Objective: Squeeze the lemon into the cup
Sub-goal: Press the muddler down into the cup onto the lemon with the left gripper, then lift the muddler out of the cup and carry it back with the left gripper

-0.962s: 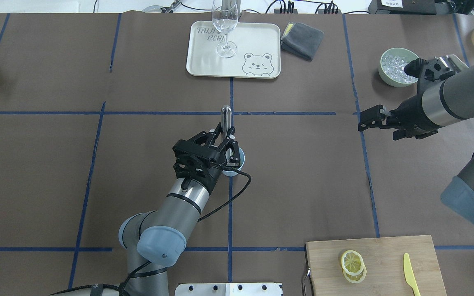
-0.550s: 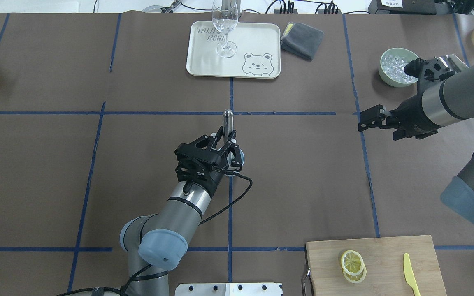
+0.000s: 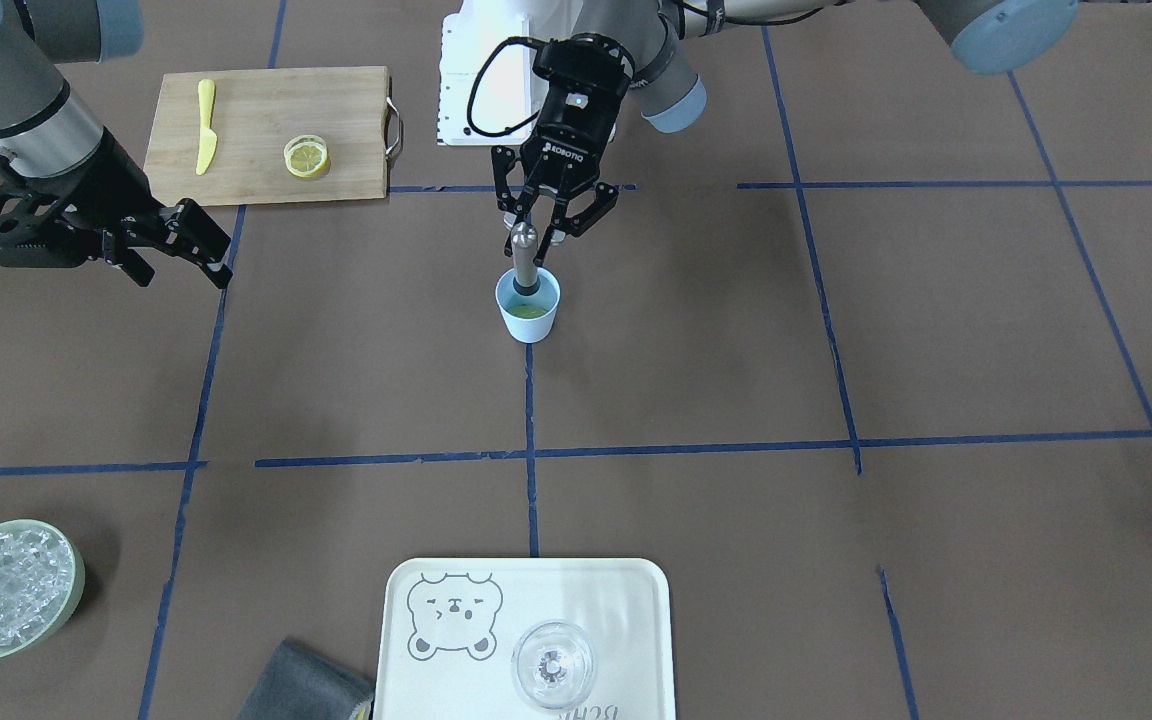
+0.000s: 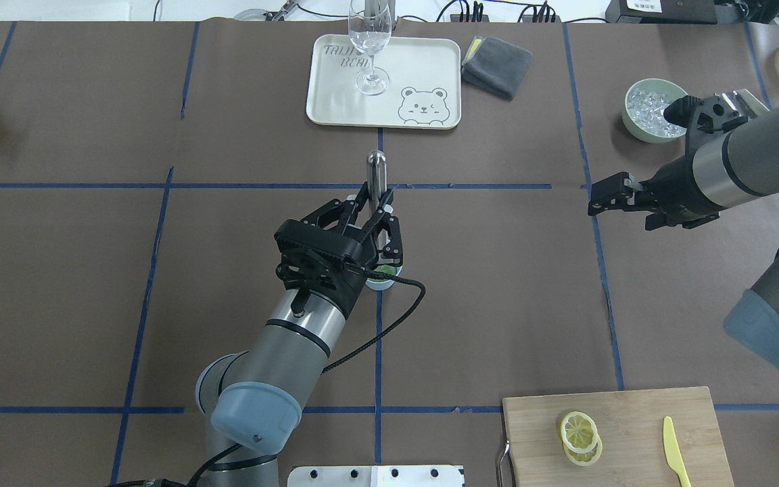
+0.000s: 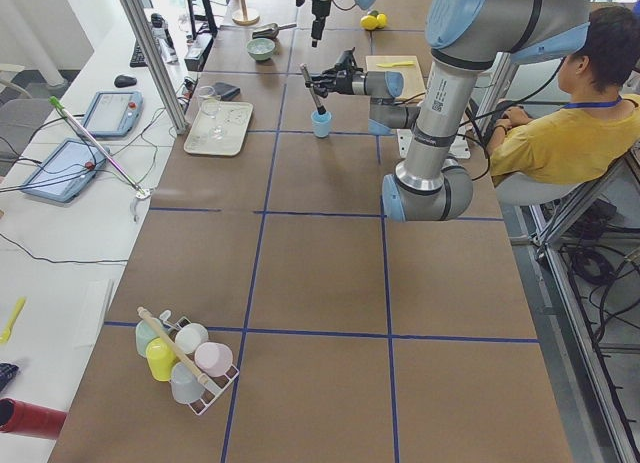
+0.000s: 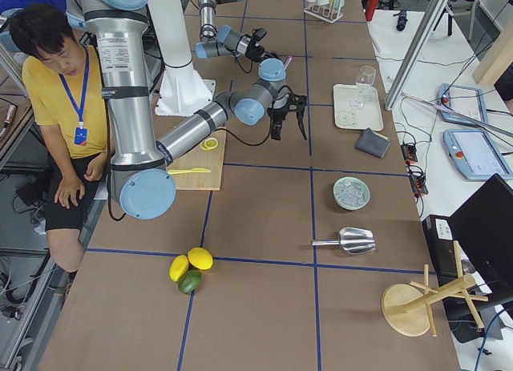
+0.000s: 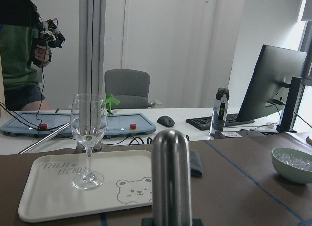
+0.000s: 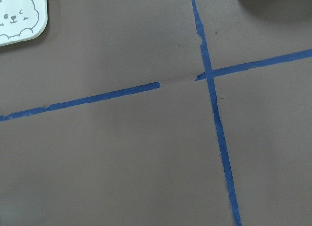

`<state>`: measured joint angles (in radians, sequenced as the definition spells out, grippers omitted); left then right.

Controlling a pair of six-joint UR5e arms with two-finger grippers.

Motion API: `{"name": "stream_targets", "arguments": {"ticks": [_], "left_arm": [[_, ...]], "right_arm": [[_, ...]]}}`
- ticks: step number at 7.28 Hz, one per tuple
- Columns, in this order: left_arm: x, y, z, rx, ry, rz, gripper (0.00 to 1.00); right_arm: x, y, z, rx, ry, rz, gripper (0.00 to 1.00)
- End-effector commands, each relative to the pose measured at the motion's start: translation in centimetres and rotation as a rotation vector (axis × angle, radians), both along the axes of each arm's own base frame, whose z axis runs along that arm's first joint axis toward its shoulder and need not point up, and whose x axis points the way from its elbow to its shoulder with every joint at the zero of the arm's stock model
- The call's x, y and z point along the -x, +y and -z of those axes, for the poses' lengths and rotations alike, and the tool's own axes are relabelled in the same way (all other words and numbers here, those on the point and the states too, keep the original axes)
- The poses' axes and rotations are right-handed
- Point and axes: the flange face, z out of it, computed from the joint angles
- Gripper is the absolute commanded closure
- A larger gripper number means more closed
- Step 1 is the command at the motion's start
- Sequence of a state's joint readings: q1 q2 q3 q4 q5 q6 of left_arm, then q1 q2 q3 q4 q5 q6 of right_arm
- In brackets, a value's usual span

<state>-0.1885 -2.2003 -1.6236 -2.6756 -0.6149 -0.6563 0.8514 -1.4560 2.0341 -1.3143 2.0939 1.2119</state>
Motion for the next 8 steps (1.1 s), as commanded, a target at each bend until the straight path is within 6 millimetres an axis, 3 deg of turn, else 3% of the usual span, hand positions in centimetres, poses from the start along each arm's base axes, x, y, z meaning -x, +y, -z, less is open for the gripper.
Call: {"name": "stream_targets", "arguments": {"ticks": [1,2,3,5,7,8], "left_arm": [[3.5,-0.1,2.4,-0.022,0.047,0.022,1.0],[4.4,-2.0,2.3,-0.028,0.031,0.032,1.0],[4.9,-4.2,-0.1,-0.043,-0.037,-0.05,1.0],[6.9,-8.4,-2.8,-0.039,-0.113,-0.137,1.0],[9.6,-14.0,-7.0,0.071,-0.281,-0.393,1.0],[11.1,-15.2,-9.9,0.141,-0.333,-0.493,1.0]], "right_arm": [[0.0,0.0,0.0,0.0,0.0,0.0,0.0],[0.0,0.0,0.0,0.002,-0.001,-0.004,0.0],[0.0,0.0,-0.1,0.007,0.001,-0.006,0.0],[0.0,0.0,-0.3,0.011,0.004,-0.008,0.0],[0.1,-0.1,-0.5,0.018,0.007,-0.011,0.0],[0.1,-0.1,-0.5,0.019,0.007,-0.012,0.0]]}}
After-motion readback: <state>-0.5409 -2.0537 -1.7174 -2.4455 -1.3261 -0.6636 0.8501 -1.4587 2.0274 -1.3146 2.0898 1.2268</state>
